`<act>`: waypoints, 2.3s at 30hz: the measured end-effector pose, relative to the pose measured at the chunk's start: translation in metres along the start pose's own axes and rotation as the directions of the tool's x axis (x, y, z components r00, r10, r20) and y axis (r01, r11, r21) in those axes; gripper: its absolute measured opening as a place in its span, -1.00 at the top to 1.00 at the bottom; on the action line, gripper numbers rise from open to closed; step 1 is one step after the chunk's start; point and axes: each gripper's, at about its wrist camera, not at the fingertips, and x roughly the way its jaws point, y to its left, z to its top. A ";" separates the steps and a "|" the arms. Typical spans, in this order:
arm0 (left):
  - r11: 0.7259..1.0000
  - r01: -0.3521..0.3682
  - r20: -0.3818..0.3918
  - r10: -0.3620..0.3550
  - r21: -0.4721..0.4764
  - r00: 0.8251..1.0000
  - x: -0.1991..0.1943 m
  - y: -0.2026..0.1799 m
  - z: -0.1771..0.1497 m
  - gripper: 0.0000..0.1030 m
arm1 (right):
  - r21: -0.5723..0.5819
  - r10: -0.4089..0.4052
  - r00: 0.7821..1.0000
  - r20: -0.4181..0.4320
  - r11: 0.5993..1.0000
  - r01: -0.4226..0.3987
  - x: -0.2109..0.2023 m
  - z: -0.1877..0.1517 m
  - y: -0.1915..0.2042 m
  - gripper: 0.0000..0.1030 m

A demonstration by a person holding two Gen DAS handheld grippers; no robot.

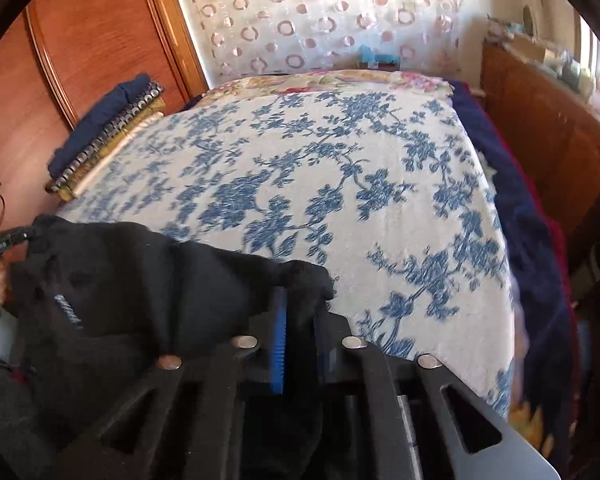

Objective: Fold small clothes

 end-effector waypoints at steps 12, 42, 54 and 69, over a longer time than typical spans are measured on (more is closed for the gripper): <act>0.995 0.097 0.242 -0.094 0.001 0.966 -0.105 -0.036 0.008 0.82 | -0.003 0.034 0.955 0.295 0.999 -0.034 -0.124 -0.004 0.018 0.86; 0.977 -0.174 0.445 0.101 0.125 0.890 -0.066 -0.057 0.212 0.71 | -0.111 -0.189 0.846 0.499 0.954 0.279 -0.181 0.162 0.074 0.79; 0.983 -0.145 0.215 0.118 0.115 0.969 0.018 -0.024 0.155 -0.47 | 0.029 -0.304 0.928 0.216 0.952 0.305 -0.028 0.148 0.006 0.21; 0.987 -0.088 0.044 0.082 0.138 0.996 0.043 -0.052 0.046 -0.48 | 0.013 -0.154 0.985 0.075 0.988 0.154 -0.051 0.104 -0.048 -0.08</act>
